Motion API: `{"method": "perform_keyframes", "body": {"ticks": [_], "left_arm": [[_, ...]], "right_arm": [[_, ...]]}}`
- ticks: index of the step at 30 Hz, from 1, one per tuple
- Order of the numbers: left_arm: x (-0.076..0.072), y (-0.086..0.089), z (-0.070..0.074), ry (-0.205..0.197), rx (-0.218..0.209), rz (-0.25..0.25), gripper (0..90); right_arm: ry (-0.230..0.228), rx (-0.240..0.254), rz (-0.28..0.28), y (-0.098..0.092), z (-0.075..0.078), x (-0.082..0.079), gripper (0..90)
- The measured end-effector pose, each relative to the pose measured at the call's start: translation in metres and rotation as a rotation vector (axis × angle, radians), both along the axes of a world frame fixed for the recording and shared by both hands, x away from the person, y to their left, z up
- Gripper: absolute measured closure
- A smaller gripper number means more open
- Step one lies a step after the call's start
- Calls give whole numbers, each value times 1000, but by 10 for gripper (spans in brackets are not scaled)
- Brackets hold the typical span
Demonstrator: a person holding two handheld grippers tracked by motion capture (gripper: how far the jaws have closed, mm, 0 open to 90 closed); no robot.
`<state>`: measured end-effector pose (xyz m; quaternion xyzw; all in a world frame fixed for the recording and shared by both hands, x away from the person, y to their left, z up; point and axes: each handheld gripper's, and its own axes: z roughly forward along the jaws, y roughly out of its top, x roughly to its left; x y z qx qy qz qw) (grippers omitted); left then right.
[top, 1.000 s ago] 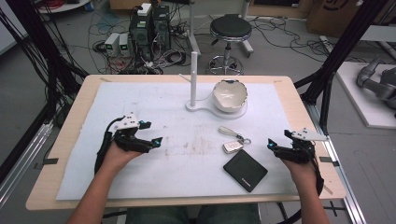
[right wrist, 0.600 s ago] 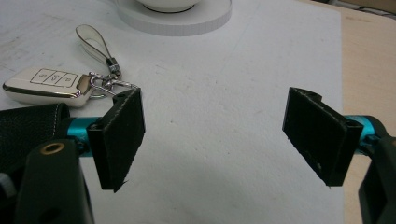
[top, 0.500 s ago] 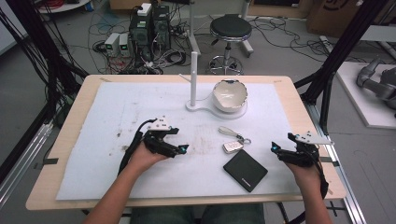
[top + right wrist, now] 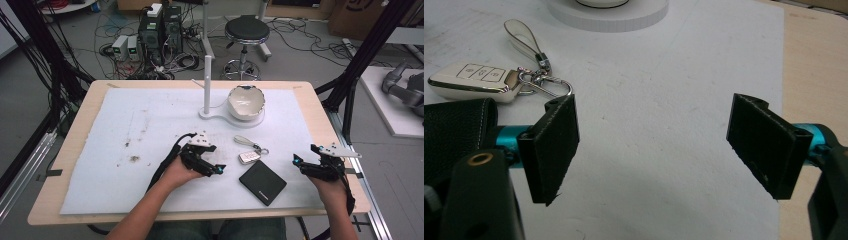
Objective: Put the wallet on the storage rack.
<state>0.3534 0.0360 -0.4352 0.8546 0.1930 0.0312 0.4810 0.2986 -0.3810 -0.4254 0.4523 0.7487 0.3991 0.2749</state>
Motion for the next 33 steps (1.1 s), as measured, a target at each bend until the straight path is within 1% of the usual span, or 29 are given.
{"method": "perform_keyframes", "body": {"ticks": [5, 6, 7, 8, 9, 10, 11, 12, 13, 17, 18, 20, 22, 25, 29, 33], "left_arm": [[-6, -21, -1, 9, 8, -40, 180], [-9, -29, -2, 13, 14, -61, 181], [-9, -29, -2, 13, 14, -61, 182], [-10, -34, -2, 10, 21, -69, 182], [-12, -42, -2, 13, 29, -86, 182], [-12, -42, -2, 13, 29, -86, 182], [-13, -47, -3, 21, 26, -88, 182], [-15, -56, -4, 20, 37, -92, 182], [-15, -56, -4, 20, 37, -92, 181], [-16, -69, -7, 34, 49, -109, 185], [-17, -73, -8, 44, 52, -125, 188], [-18, -74, -8, 44, 51, -128, 189], [-19, -78, -9, 41, 66, -137, 193], [-19, -80, -10, 48, 65, -140, 194], [-19, -85, -12, 55, 62, -152, 218], [-20, -93, -15, 62, 72, -168, 244]], "right_arm": [[-1, 1, 5, 1, 0, 1, 212], [2, 2, 7, 2, 0, 1, 213], [1, 0, 9, 2, 0, 2, 213], [0, 2, 8, 2, 0, 2, 213], [2, 0, 10, 2, 0, 2, 212], [2, 0, 10, 3, 0, 3, 213], [2, 0, 10, 3, 0, 3, 213], [2, 2, 12, 3, 0, 4, 213], [2, 2, 12, 3, 0, 4, 213], [5, -1, 15, 4, 0, 5, 212], [4, -1, 15, 4, -1, 6, 213], [7, -1, 16, 4, -1, 6, 213], [6, -4, 18, 5, -1, 7, 212], [6, -5, 19, 6, 0, 7, 212], [7, -15, 23, 7, 0, 7, 213], [6, -21, 23, 8, 0, 7, 213]]}}
